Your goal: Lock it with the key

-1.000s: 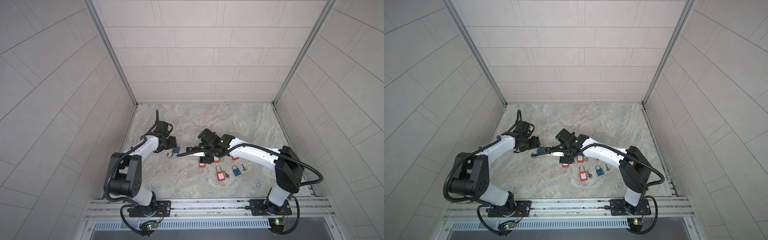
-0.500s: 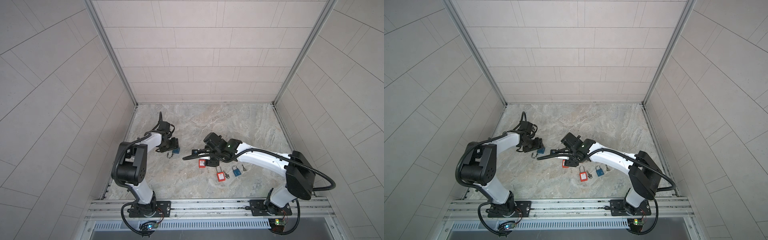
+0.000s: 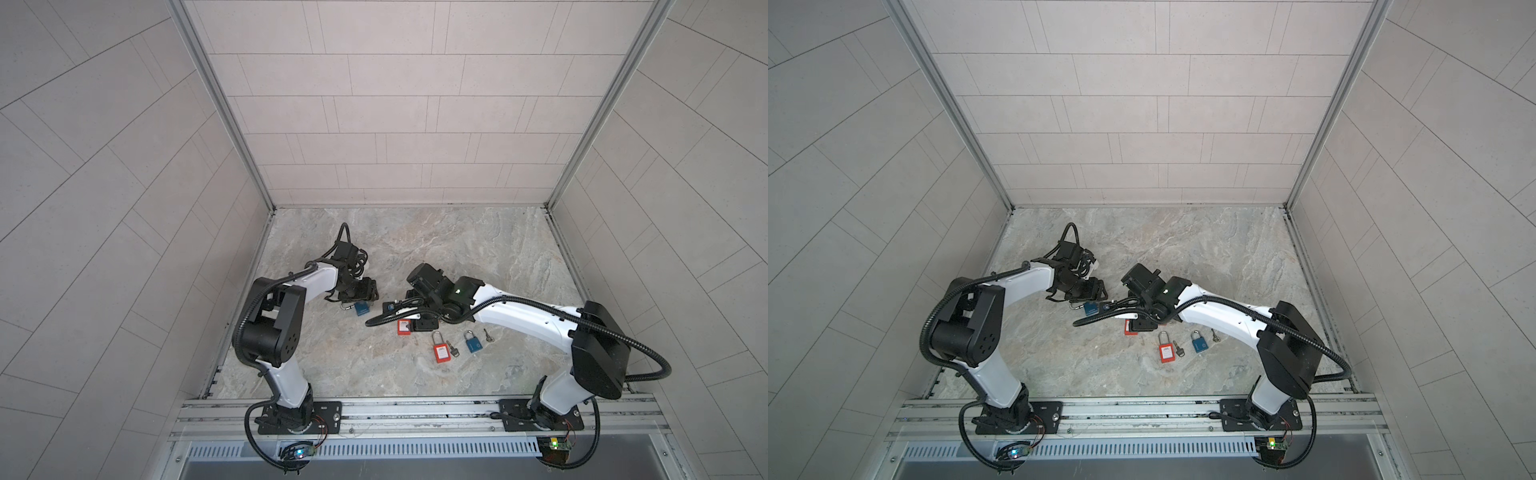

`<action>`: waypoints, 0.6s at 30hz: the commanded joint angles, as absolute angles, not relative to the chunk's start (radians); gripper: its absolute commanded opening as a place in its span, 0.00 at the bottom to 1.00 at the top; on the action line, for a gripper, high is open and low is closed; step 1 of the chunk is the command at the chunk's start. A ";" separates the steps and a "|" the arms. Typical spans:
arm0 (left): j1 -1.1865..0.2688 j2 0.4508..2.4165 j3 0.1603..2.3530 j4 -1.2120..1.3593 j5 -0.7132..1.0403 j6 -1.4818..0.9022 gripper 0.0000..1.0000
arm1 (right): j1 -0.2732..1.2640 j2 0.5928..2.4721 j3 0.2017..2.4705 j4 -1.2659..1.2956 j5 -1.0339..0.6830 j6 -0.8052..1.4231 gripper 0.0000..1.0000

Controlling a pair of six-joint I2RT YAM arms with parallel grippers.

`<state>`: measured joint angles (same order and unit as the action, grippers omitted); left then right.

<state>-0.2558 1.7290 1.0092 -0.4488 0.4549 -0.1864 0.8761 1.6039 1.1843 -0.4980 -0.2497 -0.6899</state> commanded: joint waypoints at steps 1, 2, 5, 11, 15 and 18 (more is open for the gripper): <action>-0.221 1.606 1.002 -0.494 0.410 -0.173 0.69 | 0.865 1.640 1.229 -0.496 -0.338 -0.787 0.64; -0.188 1.565 0.994 -0.492 0.394 -0.203 0.70 | 0.864 1.664 1.248 -0.503 -0.360 -0.806 0.64; -0.071 1.467 0.975 -0.496 0.390 -0.279 0.71 | 0.864 1.766 1.343 -0.550 -0.408 -0.844 0.64; 0.115 1.327 0.943 -0.526 0.433 -0.357 0.73 | 0.889 2.075 1.678 -0.753 -0.387 -0.856 0.62; 0.207 1.258 0.889 -0.507 0.479 -0.411 0.73 | 0.897 2.206 1.823 -0.775 -0.367 -0.856 0.63; 0.236 1.212 0.857 -0.506 0.483 -0.423 0.73 | 0.898 2.284 1.919 -0.787 -0.353 -0.848 0.66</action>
<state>0.2176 1.2533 0.8833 -0.4866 0.4564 -0.3786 0.8932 2.2570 1.8484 -0.7204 -0.3580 -0.8322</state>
